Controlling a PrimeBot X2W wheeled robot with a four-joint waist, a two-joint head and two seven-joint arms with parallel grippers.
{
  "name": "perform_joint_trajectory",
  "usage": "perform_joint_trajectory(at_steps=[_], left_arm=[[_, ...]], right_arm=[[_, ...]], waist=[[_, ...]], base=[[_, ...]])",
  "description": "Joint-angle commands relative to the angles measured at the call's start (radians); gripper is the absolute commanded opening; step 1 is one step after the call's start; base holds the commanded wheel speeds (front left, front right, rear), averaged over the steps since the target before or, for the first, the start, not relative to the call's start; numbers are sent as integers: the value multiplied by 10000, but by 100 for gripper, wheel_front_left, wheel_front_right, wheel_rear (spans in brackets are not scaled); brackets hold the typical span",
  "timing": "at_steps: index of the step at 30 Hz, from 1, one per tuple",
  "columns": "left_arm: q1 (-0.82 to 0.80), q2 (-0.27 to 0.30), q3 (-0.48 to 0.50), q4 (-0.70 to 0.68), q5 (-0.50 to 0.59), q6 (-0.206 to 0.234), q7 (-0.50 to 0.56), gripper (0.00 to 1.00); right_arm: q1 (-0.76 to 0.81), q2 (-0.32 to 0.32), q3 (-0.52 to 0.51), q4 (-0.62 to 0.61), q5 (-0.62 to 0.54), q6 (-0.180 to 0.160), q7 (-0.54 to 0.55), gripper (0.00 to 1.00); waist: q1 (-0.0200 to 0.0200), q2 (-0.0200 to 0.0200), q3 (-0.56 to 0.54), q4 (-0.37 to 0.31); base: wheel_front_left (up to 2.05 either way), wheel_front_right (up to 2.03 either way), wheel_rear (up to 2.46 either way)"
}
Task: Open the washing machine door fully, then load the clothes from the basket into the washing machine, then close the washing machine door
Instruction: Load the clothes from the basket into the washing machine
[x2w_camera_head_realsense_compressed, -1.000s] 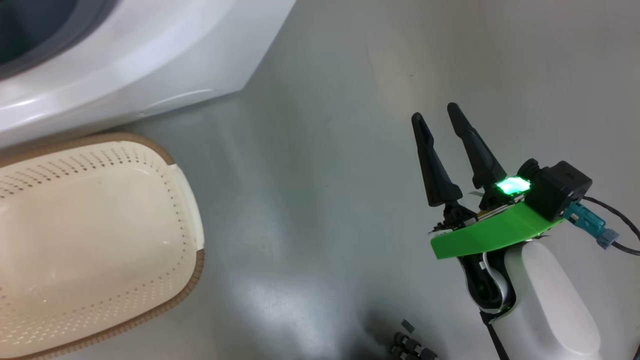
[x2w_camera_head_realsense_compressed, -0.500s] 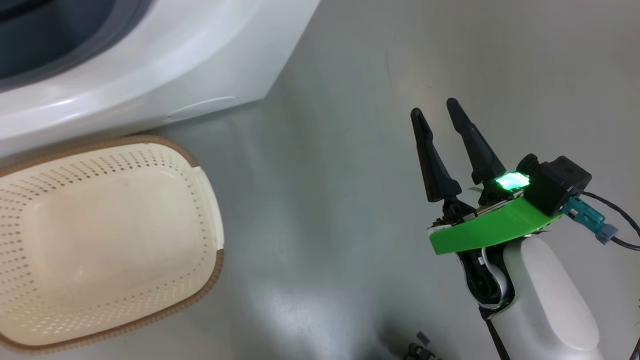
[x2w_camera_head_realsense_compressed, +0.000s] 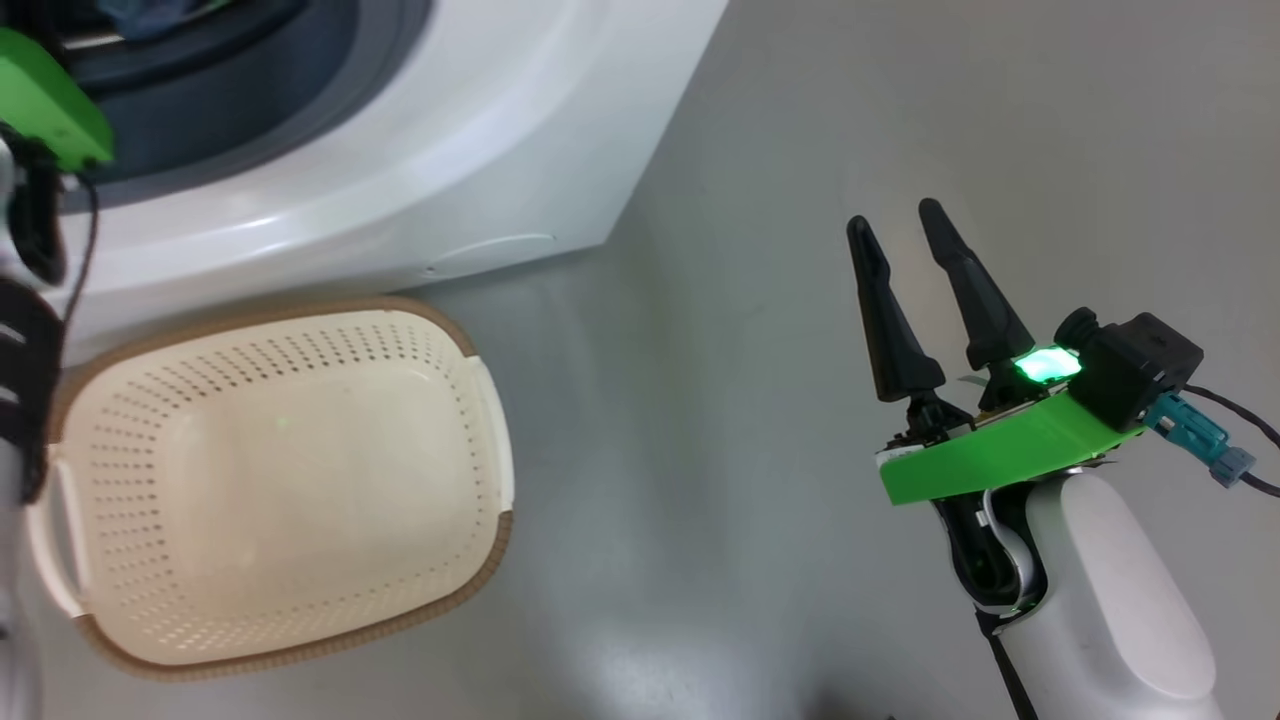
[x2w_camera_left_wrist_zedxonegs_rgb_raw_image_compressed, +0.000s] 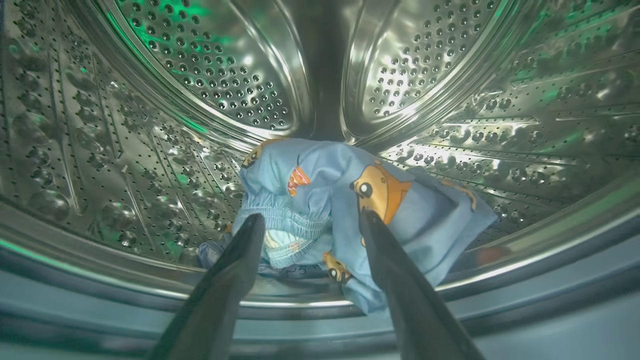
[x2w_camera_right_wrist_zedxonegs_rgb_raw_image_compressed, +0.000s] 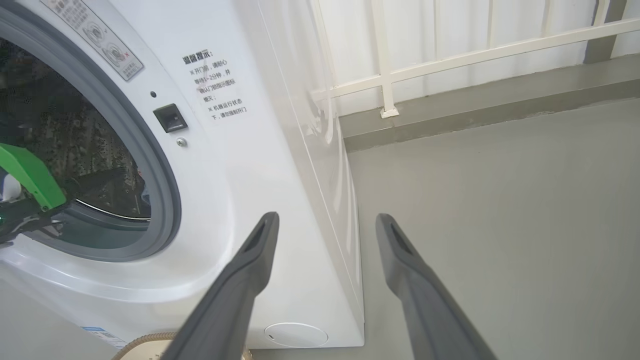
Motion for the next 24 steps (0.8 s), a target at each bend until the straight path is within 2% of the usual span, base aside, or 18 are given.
perform_joint_trajectory(at_steps=[1, 8, 9, 10, 24], left_arm=[[255, 294, 157, -399, -57, -65, -141, 100], [1467, 324, 353, -1678, 68, 26, -214, 100], [2039, 372, 522, -2416, 177, 158, -217, 100], [2039, 372, 522, -2416, 177, 158, -217, 100], [6433, 437, 1647, -7064, 668, 953, -221, 100]], right_arm=[[318, -45, 148, -176, -64, 98, -48, 100], [486, -173, 122, -105, -42, 98, -48, 100], [541, -233, 122, -78, -41, 98, -48, 100], [541, -233, 122, -78, -41, 98, -48, 100], [972, -796, 179, 165, 47, 98, -48, 100]], waist=[[0, 0, -387, 326], [0, 0, -999, 651], [0, 0, -1224, 757], [0, 0, -1224, 757], [0, 0, -2712, 1596]], base=[[0, 0, 0], [0, 0, 0], [0, 0, 0], [0, 0, 0], [0, 0, 0]])
